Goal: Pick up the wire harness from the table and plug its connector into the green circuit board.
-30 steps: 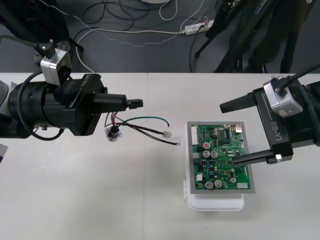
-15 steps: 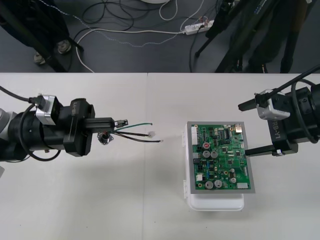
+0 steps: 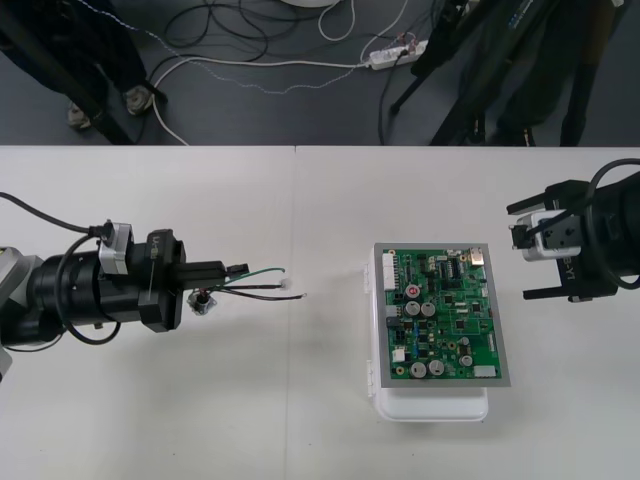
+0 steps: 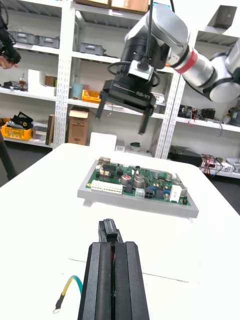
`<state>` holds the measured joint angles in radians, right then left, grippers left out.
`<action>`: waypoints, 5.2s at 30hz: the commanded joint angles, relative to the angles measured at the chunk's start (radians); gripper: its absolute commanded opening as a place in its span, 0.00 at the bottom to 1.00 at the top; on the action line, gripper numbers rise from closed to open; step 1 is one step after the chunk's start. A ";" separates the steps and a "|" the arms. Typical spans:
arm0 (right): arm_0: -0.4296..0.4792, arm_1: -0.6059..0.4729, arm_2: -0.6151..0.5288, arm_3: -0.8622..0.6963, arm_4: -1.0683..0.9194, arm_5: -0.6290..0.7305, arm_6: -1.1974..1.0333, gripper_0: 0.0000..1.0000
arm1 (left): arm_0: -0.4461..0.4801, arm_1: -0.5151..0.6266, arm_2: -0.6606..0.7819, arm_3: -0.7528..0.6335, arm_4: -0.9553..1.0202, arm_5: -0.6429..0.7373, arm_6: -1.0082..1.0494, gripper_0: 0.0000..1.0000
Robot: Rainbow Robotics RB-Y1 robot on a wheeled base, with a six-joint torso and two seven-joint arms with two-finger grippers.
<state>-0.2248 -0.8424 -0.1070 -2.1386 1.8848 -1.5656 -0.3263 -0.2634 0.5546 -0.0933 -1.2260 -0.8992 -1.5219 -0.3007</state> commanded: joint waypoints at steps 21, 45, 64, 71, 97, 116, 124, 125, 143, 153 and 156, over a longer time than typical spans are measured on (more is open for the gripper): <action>0.042 -0.041 0.208 0.117 0.297 -0.005 0.053 1.00 | -0.214 -0.208 -0.197 0.379 -0.101 -0.049 -0.253 0.00; 0.042 0.063 0.244 0.098 0.349 -0.005 -0.117 1.00 | -0.264 -0.285 -0.269 0.384 -0.078 -0.049 -0.204 0.00; 0.042 0.120 0.268 0.098 0.372 -0.005 -0.112 1.00 | -0.266 -0.332 -0.269 0.384 -0.066 -0.049 -0.196 0.00; 0.041 0.125 0.268 0.098 0.372 -0.005 -0.109 1.00 | -0.266 -0.334 -0.272 0.384 -0.083 -0.049 -0.196 0.00; 0.042 0.143 0.274 0.098 0.378 -0.005 -0.105 1.00 | -0.267 -0.334 -0.302 0.384 -0.089 -0.017 -0.178 0.00; 0.047 0.141 0.274 0.100 0.382 -0.005 -0.160 1.00 | -0.270 -0.334 -0.312 0.384 -0.086 0.065 -0.170 0.00; 0.055 0.141 0.274 0.100 0.378 -0.005 -0.191 1.00 | -0.280 -0.334 -0.313 0.384 -0.087 0.082 -0.167 0.00; 0.055 0.141 0.274 0.100 0.378 -0.005 -0.194 1.00 | -0.280 -0.334 -0.312 0.384 -0.087 0.082 -0.167 0.00; 0.062 0.140 0.274 0.098 0.373 -0.005 -0.224 1.00 | -0.290 -0.334 -0.345 0.384 -0.078 0.085 -0.164 0.00; 0.062 0.138 0.274 0.098 0.373 -0.005 -0.217 1.00 | -0.292 -0.334 -0.347 0.384 -0.089 0.085 -0.184 0.00; 0.062 0.137 0.274 0.100 0.373 -0.005 -0.217 1.00 | -0.295 -0.334 -0.347 0.384 -0.093 0.085 -0.196 0.00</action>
<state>-0.1741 -0.7099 0.1490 -2.0184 2.2631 -1.5660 -0.5046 -0.5132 0.2481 -0.4139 -0.8345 -0.9844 -1.4631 -0.5119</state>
